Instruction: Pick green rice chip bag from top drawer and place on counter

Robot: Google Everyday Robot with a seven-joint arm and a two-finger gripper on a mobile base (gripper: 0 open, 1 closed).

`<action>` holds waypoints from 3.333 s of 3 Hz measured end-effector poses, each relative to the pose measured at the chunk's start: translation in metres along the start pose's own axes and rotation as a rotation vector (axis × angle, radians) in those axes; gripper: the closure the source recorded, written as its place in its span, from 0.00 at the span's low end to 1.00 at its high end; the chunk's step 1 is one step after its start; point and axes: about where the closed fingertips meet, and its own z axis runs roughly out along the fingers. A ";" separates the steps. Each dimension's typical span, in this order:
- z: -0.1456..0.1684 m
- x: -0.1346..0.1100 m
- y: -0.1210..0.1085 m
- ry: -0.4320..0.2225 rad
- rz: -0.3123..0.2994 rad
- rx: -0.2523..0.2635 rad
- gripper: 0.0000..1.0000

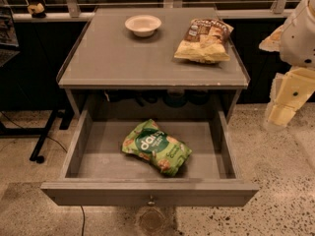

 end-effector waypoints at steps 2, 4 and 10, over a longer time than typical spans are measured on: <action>0.018 -0.009 0.002 -0.075 0.088 0.013 0.00; 0.073 -0.030 0.004 -0.197 0.307 0.041 0.00; 0.204 -0.044 0.007 -0.268 0.509 0.039 0.00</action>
Offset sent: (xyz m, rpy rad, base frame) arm 0.0163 0.0266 -0.0488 0.2386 -0.0201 -0.1723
